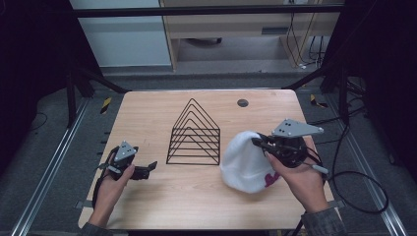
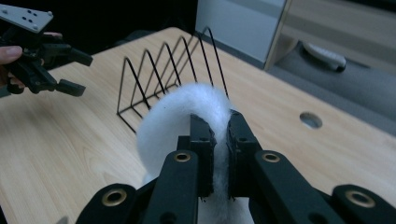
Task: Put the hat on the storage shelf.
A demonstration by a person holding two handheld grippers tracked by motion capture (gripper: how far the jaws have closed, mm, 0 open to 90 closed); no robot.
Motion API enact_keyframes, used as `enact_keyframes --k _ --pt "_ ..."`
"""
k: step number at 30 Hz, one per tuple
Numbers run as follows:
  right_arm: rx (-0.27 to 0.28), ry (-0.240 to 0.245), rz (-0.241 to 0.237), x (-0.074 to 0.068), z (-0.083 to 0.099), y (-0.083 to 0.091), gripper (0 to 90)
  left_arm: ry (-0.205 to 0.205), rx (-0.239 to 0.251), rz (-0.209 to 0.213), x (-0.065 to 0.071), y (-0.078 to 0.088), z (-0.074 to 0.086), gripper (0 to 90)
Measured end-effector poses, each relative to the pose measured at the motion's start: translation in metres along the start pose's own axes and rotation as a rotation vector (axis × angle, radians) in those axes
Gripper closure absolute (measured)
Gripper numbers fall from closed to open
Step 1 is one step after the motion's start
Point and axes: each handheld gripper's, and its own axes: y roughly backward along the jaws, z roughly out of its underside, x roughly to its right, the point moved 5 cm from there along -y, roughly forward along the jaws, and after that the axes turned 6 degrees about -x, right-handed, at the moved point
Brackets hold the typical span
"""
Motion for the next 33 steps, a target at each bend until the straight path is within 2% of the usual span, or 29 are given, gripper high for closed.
enact_keyframes --k 4,8,9,10,12,15,18,19,22,27,30,33 --pt "0.02 0.033 0.026 -0.001 -0.02 0.007 83.7 -0.015 0.055 0.027 0.006 0.012 -0.023 5.0" --pt "0.049 0.021 0.05 0.006 -0.038 0.011 83.7 -0.035 0.083 0.051 0.011 0.019 -0.044 5.1" --pt "0.059 0.017 0.053 0.007 -0.043 0.013 83.7 -0.035 0.083 0.051 0.011 0.019 -0.044 5.1" --pt "0.067 0.014 0.058 0.008 -0.046 0.014 83.7 -0.05 0.089 0.06 0.013 0.022 -0.055 5.1" --pt "0.072 0.015 0.074 0.012 -0.053 0.015 83.7 -0.064 0.078 0.068 0.015 0.025 -0.065 5.0" --pt "0.081 0.011 0.084 0.018 -0.061 0.015 83.6 -0.059 0.078 0.099 0.018 0.029 -0.08 4.9" --pt "0.078 0.001 0.094 0.022 -0.067 0.011 83.7 -0.08 0.079 0.115 0.021 0.033 -0.095 4.9" --pt "0.078 0.001 0.094 0.022 -0.067 0.011 83.7 -0.08 0.079 0.115 0.021 0.033 -0.095 4.9" --pt "0.09 -0.011 0.101 0.027 -0.077 0.006 83.7 -0.101 0.098 0.114 0.024 0.038 -0.114 4.9" --pt "0.131 -0.051 0.098 0.029 -0.091 0.007 83.7 -0.11 0.083 0.107 0.022 0.041 -0.128 4.4" --pt "0.141 -0.051 0.103 0.03 -0.097 0.008 83.7 -0.121 0.082 0.109 0.022 0.043 -0.132 4.5" --pt "0.168 -0.071 0.092 0.029 -0.108 0.01 83.7 -0.097 0.096 0.137 0.025 0.045 -0.138 4.5"
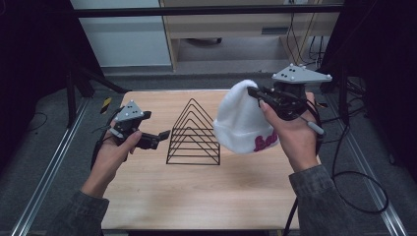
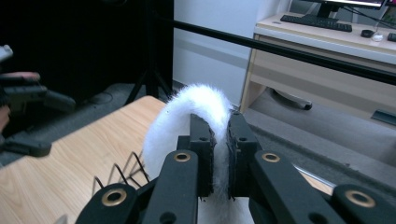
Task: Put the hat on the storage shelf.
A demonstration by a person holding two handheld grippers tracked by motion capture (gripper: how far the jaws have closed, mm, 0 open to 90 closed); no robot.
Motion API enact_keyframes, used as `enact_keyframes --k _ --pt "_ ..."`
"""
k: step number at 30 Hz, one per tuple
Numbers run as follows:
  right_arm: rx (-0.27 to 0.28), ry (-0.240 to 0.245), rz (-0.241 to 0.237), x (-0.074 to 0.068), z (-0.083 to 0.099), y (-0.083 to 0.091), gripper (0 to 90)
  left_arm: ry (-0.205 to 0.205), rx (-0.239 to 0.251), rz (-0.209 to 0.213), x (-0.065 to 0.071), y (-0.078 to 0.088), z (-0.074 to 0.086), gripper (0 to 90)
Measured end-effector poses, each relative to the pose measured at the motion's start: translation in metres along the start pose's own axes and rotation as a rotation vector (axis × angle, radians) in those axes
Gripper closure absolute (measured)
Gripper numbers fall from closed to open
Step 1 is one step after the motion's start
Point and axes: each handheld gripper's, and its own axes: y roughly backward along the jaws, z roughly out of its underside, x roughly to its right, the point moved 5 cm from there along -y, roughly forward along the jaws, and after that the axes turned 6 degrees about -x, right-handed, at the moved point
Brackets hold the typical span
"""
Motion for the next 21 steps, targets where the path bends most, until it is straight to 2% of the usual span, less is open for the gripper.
enact_keyframes --k 2,5,10,13,16,21 --pt "0.005 -0.015 -0.007 -0.003 -0.005 -0.002 83.6 0.004 0.005 0.016 0.002 -0.001 -0.004 4.5" --pt "0.01 0.0 0.002 -0.007 -0.013 -0.004 83.6 -0.018 0.028 0.021 0.003 -0.001 -0.008 4.5" --pt "0.017 0.014 0.004 -0.011 -0.025 -0.011 83.6 -0.024 0.058 0.035 0.005 -0.002 -0.013 5.0" --pt "0.033 0.021 0.001 -0.013 -0.03 -0.014 83.6 -0.027 0.06 0.032 0.006 -0.002 -0.014 5.1" --pt "0.044 0.005 0.0 -0.014 -0.035 -0.017 83.6 -0.023 0.045 0.036 0.008 -0.002 -0.017 5.3" --pt "0.066 -0.009 -0.001 -0.016 -0.046 -0.022 83.6 -0.026 0.047 0.039 0.013 -0.004 -0.02 5.7"
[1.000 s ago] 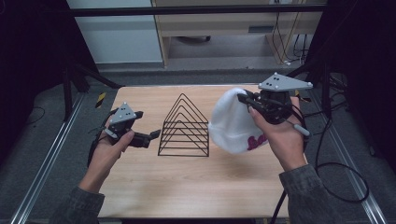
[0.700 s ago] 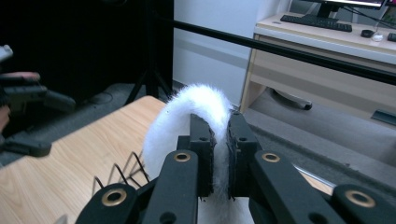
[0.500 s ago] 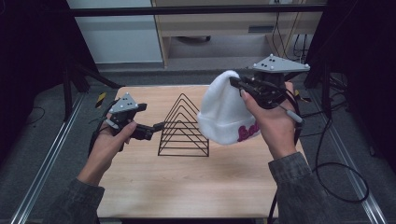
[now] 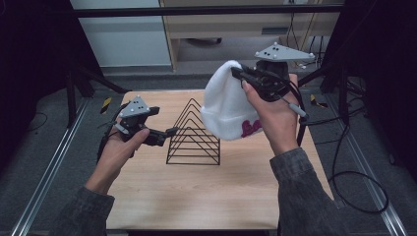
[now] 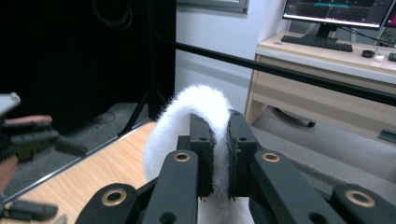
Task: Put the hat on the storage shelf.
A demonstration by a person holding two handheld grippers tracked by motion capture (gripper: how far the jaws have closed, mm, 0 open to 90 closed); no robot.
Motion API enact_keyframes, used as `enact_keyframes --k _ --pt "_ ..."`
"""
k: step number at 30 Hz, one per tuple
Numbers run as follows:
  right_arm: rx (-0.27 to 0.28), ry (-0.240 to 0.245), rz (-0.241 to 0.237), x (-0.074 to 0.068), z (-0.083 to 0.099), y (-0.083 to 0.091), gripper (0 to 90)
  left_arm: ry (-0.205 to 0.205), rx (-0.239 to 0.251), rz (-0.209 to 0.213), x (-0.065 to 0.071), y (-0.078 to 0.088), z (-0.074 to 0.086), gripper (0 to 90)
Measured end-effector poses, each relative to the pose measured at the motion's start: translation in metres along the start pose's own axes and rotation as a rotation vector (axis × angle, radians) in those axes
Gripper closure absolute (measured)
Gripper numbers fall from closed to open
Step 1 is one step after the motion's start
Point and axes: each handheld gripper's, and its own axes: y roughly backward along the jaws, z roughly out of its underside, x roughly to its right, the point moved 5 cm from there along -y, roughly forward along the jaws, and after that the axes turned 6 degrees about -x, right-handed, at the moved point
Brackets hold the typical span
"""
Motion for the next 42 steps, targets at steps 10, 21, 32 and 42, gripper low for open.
enact_keyframes --k 10,21,32,42 --pt "0.006 0.023 -0.016 -0.013 -0.025 -0.017 83.6 -0.025 0.05 0.025 0.006 -0.008 -0.012 8.2" --pt "-0.001 0.054 -0.079 -0.04 -0.039 -0.041 83.5 0.024 0.014 0.041 -0.008 -0.03 -0.011 10.8" --pt "-0.004 0.091 -0.105 -0.056 -0.041 -0.048 83.5 0.049 -0.072 0.091 -0.015 -0.037 -0.004 69.5" --pt "-0.024 0.08 -0.042 -0.032 -0.025 -0.044 83.2 0.018 -0.031 0.011 -0.014 -0.013 -0.004 78.3"
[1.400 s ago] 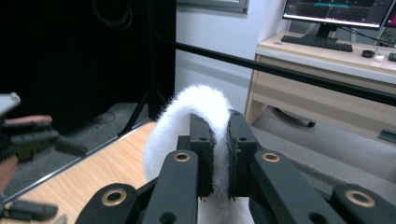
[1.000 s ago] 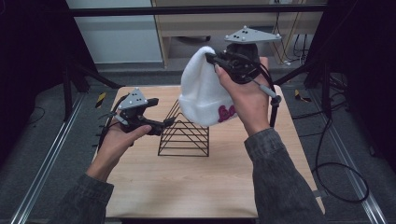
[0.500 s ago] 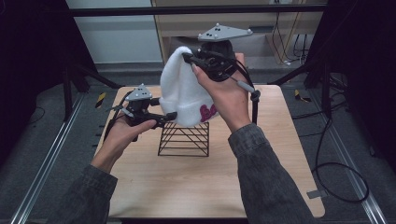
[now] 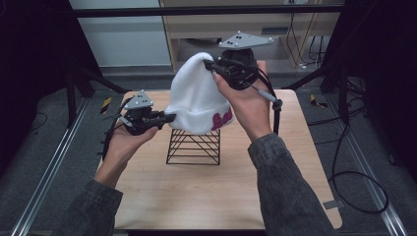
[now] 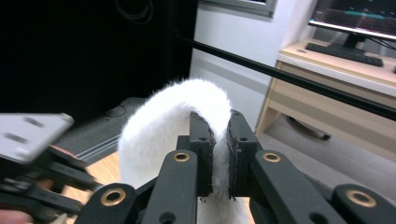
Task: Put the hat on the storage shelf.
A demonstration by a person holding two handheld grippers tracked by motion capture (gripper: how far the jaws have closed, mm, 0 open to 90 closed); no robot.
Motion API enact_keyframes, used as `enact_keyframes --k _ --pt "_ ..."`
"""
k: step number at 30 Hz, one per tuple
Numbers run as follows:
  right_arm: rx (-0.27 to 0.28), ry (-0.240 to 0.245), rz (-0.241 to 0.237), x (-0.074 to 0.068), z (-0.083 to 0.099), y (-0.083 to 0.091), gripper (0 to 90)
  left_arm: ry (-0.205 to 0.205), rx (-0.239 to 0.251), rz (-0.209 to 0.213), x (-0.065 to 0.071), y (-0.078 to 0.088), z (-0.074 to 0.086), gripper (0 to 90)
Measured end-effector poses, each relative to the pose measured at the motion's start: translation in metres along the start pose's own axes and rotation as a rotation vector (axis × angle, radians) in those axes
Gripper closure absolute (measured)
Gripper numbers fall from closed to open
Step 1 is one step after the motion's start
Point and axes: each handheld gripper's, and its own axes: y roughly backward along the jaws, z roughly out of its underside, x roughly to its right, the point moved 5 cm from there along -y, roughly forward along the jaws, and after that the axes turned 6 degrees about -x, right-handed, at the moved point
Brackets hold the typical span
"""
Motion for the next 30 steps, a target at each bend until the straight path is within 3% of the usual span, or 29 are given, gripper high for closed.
enact_keyframes --k 6,13,18,23,30 --pt "-0.035 -0.026 0.026 0.014 0.015 -0.008 83.2 0.018 -0.012 -0.012 -0.005 0.011 0.003 80.1" --pt "-0.074 -0.05 0.035 0.023 0.03 -0.023 83.2 0.025 -0.03 -0.018 -0.013 0.006 0.006 82.8" --pt "-0.081 -0.048 0.032 0.023 0.031 -0.029 83.3 0.034 -0.036 -0.019 -0.018 0.002 0.007 83.9" --pt "-0.089 -0.053 0.028 0.023 0.032 -0.039 83.2 0.067 -0.039 -0.039 -0.031 -0.002 0.008 84.2" --pt "-0.11 -0.044 0.013 0.018 0.035 -0.052 83.2 0.051 -0.069 -0.079 -0.038 -0.004 0.015 84.4"
